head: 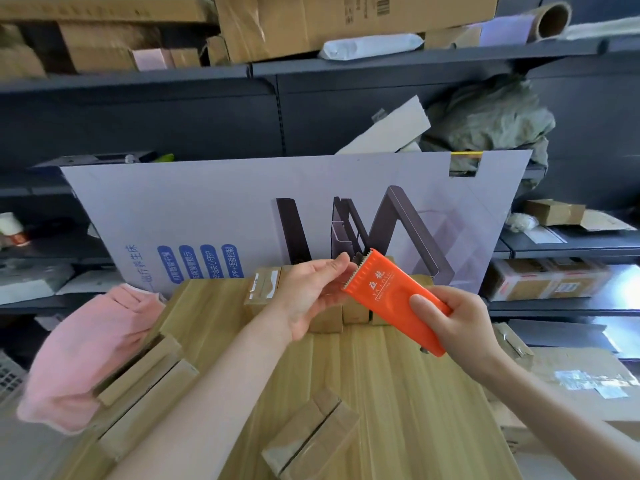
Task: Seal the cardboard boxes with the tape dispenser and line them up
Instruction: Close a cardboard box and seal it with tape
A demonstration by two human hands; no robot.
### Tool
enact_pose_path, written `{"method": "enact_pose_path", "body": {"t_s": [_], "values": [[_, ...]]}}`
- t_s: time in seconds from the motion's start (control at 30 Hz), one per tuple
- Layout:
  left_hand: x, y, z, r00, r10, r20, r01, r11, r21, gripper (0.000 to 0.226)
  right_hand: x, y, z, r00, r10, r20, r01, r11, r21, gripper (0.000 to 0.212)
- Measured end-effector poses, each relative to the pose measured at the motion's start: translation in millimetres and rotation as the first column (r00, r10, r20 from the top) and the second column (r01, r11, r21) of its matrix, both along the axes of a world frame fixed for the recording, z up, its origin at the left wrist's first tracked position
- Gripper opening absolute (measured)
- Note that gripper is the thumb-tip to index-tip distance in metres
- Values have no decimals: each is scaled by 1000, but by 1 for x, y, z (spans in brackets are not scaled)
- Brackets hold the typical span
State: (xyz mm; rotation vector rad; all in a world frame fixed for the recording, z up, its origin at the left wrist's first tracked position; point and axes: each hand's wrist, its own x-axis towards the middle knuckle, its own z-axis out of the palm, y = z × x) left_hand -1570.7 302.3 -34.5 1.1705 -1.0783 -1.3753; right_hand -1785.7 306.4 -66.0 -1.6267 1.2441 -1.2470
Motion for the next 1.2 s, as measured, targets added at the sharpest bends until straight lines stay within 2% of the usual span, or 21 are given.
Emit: {"method": "enact_pose_path", "body": {"t_s": [0.1, 0.17, 0.23, 0.27, 0.33, 0.37, 0.5, 0.7, 0.83, 0.93, 1.1, 1.2], "values": [[1, -1, 3, 999, 22, -26, -20, 999, 47, 43, 1, -1, 3, 999, 8, -32, -9, 1000, -24, 8], [0, -3, 3, 997, 75, -18, -74, 996, 54, 29, 2, -1, 4, 999, 15, -46, -17, 999, -31, 11], [-1, -5, 5, 985, 162, 50, -164, 986, 32, 7, 5, 0, 6, 997, 24, -67, -26, 999, -36, 22], [-1, -6, 7, 974, 210, 86, -212, 977, 22, 3, 7, 0, 6, 997, 22, -80, -26, 999, -38, 18], [0, -12, 7, 950, 291, 116, -296, 955, 27, 16, 11, 1, 7, 994, 7, -111, -11, 999, -41, 4], [1, -14, 6, 940, 319, 124, -325, 945, 32, 20, 14, 1, 7, 992, -6, -126, 0, 999, -46, 4], [11, -24, 1, 910, 373, 183, -386, 921, 44, 22, 18, 2, 2, 974, -55, -220, 45, 998, -49, 20], [57, -36, -15, 816, 529, 233, -557, 828, 71, 22, -8, 9, -20, 943, -86, -320, 107, 993, 46, 19], [59, -37, -48, 814, 521, 258, -561, 820, 112, 20, -21, 20, -44, 920, -72, -386, 127, 985, 118, 17], [51, -33, -92, 842, 456, 287, -516, 837, 184, 13, -28, 28, -69, 884, -55, -464, 170, 963, 209, 16], [42, -13, -180, 853, 314, 417, -454, 841, 295, 6, -33, 45, -130, 792, 30, -609, 258, 888, 379, 28], [37, -9, -211, 846, 261, 464, -435, 841, 321, 8, -31, 50, -156, 758, 59, -649, 298, 855, 426, 33]]}}
